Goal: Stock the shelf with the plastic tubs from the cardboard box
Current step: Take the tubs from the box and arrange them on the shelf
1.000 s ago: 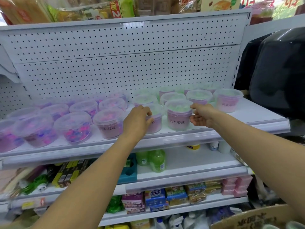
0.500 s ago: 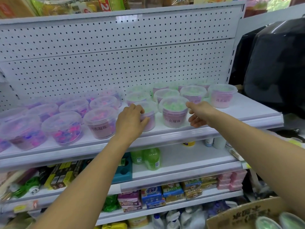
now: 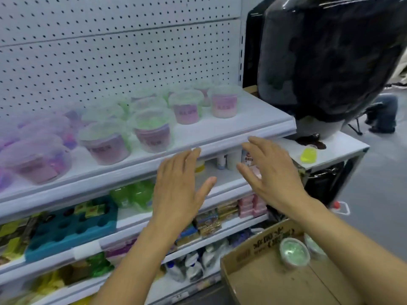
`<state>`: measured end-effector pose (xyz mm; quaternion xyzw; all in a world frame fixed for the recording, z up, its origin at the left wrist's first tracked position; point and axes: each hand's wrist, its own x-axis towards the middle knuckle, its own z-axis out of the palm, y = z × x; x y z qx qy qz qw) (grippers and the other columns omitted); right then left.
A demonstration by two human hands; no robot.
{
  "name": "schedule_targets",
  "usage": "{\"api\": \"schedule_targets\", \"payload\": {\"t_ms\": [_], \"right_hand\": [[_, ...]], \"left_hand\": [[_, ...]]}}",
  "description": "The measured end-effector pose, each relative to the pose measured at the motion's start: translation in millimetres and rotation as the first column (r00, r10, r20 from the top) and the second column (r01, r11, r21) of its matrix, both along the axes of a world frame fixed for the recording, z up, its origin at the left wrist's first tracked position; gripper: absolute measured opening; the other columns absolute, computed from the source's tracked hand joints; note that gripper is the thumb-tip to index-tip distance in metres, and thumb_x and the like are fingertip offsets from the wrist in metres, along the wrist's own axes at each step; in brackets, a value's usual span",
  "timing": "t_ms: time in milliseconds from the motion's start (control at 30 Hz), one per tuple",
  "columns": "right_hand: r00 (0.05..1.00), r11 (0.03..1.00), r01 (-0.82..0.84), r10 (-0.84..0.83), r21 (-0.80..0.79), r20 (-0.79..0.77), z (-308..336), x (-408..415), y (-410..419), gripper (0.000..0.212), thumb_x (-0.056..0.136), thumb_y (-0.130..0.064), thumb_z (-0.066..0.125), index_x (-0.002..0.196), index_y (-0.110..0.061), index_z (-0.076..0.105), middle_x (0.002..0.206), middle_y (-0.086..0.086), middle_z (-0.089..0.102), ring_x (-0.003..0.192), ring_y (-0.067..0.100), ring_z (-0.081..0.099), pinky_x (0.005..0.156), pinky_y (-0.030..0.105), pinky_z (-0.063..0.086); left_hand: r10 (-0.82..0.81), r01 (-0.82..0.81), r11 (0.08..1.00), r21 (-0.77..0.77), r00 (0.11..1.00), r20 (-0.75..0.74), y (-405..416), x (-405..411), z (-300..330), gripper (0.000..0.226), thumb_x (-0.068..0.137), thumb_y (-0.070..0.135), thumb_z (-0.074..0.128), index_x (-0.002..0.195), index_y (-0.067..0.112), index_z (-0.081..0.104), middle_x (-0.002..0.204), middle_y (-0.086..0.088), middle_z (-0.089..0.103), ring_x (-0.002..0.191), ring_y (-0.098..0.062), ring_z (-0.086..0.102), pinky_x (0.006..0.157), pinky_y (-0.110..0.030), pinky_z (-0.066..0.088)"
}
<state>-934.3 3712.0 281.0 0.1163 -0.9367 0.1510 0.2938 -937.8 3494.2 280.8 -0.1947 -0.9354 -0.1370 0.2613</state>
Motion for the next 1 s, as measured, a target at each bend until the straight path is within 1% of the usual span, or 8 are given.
{"api": "schedule_targets", "payload": {"t_ms": [133,300,500,633,733,867,933,1000], "right_hand": [[0.996,0.997,0.065,-0.068,0.053,0.061,-44.1,28.2,84.4,0.05,0.093,-0.043,0.046,0.134,-0.014,0.051,0.139,0.009,0.049,0.127,0.028,0.046,0.101,0.043,0.039],[0.914,0.977,0.211,-0.189,-0.024,0.358,-117.4,49.6,199.0,0.051,0.095,-0.039,0.049,0.141,-0.019,0.043,0.147,0.006,0.041,0.133,0.027,0.039,0.106,0.049,0.037],[0.697,0.957,0.287,-0.19,-0.026,0.692,-221.4,53.3,299.1,0.059,0.092,-0.044,0.054,0.143,-0.024,0.033,0.147,0.002,0.032,0.125,0.026,0.043,0.093,0.04,0.048],[0.525,0.908,0.406,-0.137,-0.105,0.84,-296.4,38.8,328.7,0.06,0.091,-0.041,0.058,0.143,-0.021,0.034,0.142,0.009,0.04,0.124,0.027,0.046,0.096,0.04,0.045],[0.364,0.846,0.522,-0.108,-0.107,0.925,-353.3,19.5,342.5,0.056,0.093,-0.039,0.055,0.138,-0.012,0.038,0.133,0.015,0.048,0.118,0.031,0.051,0.095,0.043,0.046],[0.269,0.768,0.619,-0.013,-0.162,0.963,-430.4,-1.5,355.8,0.049,0.092,-0.042,0.055,0.124,-0.005,0.054,0.12,0.015,0.061,0.109,0.032,0.058,0.09,0.045,0.049],[0.253,0.663,0.717,0.04,-0.215,0.967,-457.6,-11.1,357.1,0.042,0.093,-0.038,0.054,0.117,-0.005,0.061,0.112,0.015,0.065,0.101,0.03,0.061,0.087,0.042,0.051],[0.25,0.492,0.833,0.074,-0.254,0.965,-475.5,-21.3,355.5,0.04,0.097,-0.029,0.05,0.122,0.001,0.058,0.108,0.018,0.062,0.097,0.032,0.059,0.084,0.04,0.048]], "left_hand": [[-0.071,0.074,0.997,-0.015,0.988,0.14,76.9,12.6,-39.9,0.071,0.092,0.062,0.034,0.147,0.017,0.032,0.142,-0.007,0.044,0.127,-0.027,0.041,0.108,-0.045,0.035],[-0.117,0.121,0.993,0.016,0.906,0.406,177.7,21.8,-108.5,0.072,0.092,0.065,0.032,0.151,0.025,0.019,0.15,0.001,0.032,0.135,-0.02,0.03,0.112,-0.039,0.027],[-0.098,0.042,0.995,0.094,0.657,0.747,275.6,20.8,-221.5,0.07,0.094,0.058,0.039,0.152,0.027,0.015,0.155,0.003,0.024,0.142,-0.016,0.021,0.113,-0.033,0.023],[-0.03,-0.104,0.99,0.092,0.485,0.874,312.6,11.3,-298.0,0.066,0.092,0.053,0.048,0.148,0.027,0.025,0.152,0.001,0.031,0.138,-0.018,0.031,0.107,-0.031,0.03],[-0.042,-0.211,0.968,0.135,0.395,0.918,325.4,-5.6,-357.3,0.063,0.091,0.046,0.057,0.144,0.023,0.034,0.148,0.0,0.038,0.136,-0.02,0.035,0.106,-0.029,0.029],[-0.017,-0.399,0.909,0.118,0.249,0.968,332.0,-28.3,-434.9,0.059,0.089,0.042,0.061,0.139,0.018,0.042,0.141,-0.006,0.047,0.129,-0.025,0.045,0.097,-0.027,0.032],[0.003,-0.52,0.851,0.076,0.15,0.989,333.2,-34.7,-465.9,0.065,0.086,0.048,0.059,0.141,0.016,0.042,0.139,-0.006,0.048,0.124,-0.027,0.049,0.1,-0.032,0.038],[0.016,-0.584,0.811,0.039,0.089,0.996,335.9,-37.7,-489.1,0.06,0.088,0.049,0.054,0.134,0.012,0.048,0.13,-0.008,0.055,0.113,-0.027,0.055,0.093,-0.035,0.045]]}}
